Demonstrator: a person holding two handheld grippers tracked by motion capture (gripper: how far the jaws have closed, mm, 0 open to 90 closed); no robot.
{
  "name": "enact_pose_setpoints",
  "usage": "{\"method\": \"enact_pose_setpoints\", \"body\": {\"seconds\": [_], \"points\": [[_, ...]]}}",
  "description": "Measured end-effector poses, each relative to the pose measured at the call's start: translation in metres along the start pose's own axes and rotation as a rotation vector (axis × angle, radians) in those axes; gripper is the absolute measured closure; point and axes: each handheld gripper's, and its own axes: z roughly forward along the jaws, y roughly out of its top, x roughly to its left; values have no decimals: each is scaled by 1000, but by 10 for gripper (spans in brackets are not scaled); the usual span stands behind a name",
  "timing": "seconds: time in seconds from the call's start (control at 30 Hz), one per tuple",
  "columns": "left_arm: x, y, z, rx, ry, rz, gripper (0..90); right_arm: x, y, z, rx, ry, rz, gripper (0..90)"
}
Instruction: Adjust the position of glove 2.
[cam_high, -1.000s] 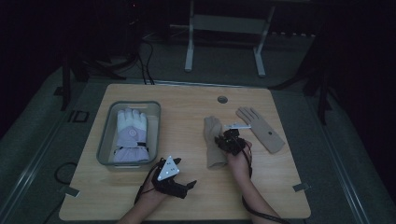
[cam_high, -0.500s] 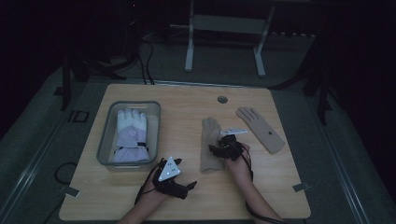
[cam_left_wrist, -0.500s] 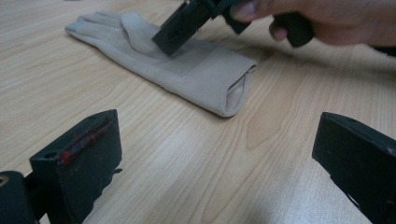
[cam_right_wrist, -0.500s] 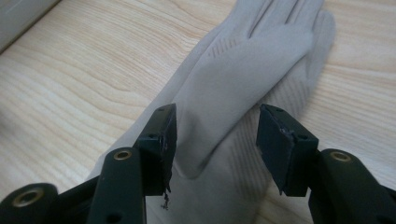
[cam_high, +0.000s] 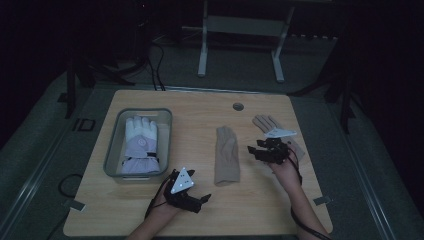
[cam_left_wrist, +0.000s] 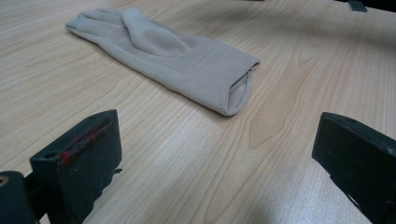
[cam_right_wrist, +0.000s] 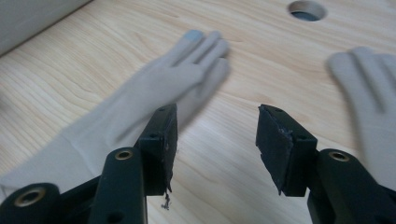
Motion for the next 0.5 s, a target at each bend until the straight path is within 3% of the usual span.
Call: {"method": "enact_pose_setpoints", "body": {"seconds": [0.07, 0.27, 0.4, 0.5], "points": [[0, 0, 0, 1, 1, -3, 18, -5, -1, -4, -1, -8, -3, 471], [0, 0, 0, 2, 0, -8, 18, -39, -6, -15, 18, -40, 6, 443], [1, 0, 1, 9, -1, -13, 18, -58, -8, -16, 28, -54, 31, 403], [0, 0, 0, 5, 0, -11, 18, -70, -9, -13, 35, -81, 21, 416]]}}
